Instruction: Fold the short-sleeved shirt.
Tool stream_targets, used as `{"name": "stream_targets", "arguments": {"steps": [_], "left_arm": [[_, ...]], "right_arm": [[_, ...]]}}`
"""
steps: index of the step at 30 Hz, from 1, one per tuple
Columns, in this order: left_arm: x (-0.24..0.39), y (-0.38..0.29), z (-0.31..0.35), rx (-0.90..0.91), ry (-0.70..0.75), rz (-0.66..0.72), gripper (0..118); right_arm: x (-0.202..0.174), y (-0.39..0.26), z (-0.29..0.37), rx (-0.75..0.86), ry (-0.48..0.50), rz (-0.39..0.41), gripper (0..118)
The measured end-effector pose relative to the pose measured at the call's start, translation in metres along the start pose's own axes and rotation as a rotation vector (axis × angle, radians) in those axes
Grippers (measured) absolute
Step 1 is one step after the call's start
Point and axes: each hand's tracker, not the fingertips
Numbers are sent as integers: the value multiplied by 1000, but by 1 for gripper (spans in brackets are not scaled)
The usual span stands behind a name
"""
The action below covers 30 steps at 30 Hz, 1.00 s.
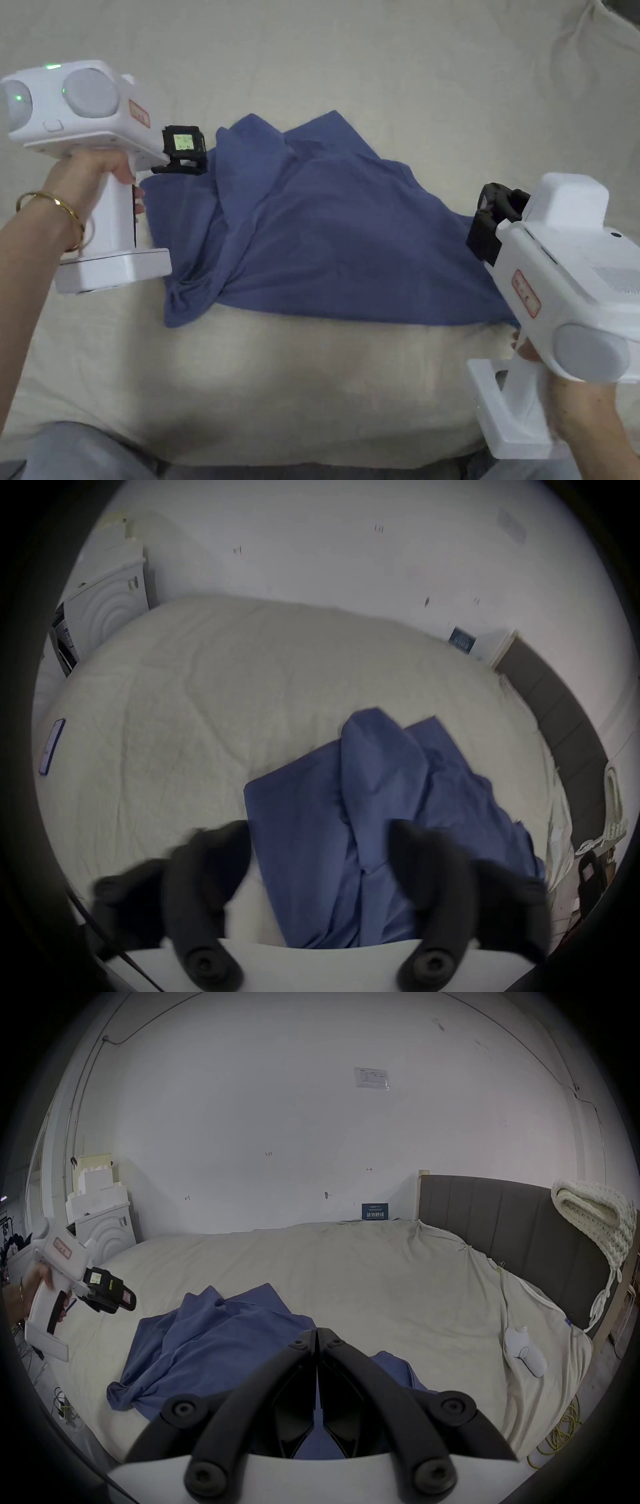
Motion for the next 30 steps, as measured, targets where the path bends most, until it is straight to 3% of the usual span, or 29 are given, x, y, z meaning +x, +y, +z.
{"name": "stream_targets", "arguments": {"steps": [4,13,14,18,21,23,27,30], "left_arm": [[6,6,-25,-91,61,-76,107],[8,-15,-64,-195,68,-28,104],[8,-20,-64,-206,67,-23,98],[13,-30,-68,-226,83,-53,54],[13,-36,-65,-205,86,-55,0],[9,-34,-59,-191,31,16,0],[6,-37,-44,-138,21,-24,0],[-6,-40,-25,-62,-68,75,0]], "right_arm": [[3,-4,-3,-21,-7,7,0],[4,-9,-13,-63,4,38,0],[4,-9,-14,-65,7,39,0],[2,-9,-15,-69,11,43,0],[2,-10,-17,-71,11,40,0],[2,-10,-18,-77,13,41,0],[2,-10,-18,-76,18,45,0],[2,-7,-19,-75,20,39,0]]}}
